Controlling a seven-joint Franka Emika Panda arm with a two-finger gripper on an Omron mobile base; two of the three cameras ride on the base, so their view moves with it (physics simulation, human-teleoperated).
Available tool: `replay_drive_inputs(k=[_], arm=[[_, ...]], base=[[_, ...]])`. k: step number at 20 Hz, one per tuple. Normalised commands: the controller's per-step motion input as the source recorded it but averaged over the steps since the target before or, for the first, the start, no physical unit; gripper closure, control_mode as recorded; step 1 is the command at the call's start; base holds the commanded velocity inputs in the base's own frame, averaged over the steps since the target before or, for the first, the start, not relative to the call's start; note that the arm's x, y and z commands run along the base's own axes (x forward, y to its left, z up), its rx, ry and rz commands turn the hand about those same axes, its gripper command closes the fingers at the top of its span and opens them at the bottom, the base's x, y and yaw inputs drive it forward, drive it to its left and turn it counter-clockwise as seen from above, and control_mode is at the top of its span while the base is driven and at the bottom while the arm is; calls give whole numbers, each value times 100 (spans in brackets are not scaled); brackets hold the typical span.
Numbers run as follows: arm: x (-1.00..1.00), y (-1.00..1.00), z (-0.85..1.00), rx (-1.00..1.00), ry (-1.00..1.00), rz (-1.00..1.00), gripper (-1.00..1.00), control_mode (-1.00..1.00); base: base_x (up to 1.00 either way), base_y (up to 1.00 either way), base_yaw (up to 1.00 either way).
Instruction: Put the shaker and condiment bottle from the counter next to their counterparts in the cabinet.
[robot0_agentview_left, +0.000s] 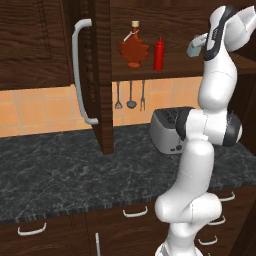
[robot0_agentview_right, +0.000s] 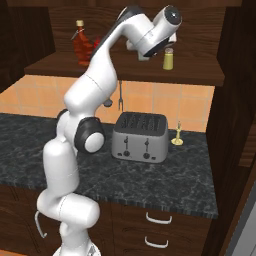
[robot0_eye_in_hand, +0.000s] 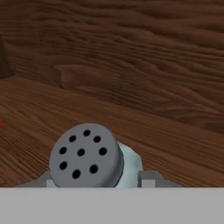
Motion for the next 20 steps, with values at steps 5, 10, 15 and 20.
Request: replay_drive_inputs(k=[5,10,15,20], arm=[[0,0,-36,-4,0,0,100,-100],[0,2,-25,-2,0,0,100,-100],[0,13,-7,0,0,-3,100,-100],[-1,17,-8,0,0,-3,100,-100]], base=[[0,0,0],[0,0,0],[0,0,0],[0,0,0]])
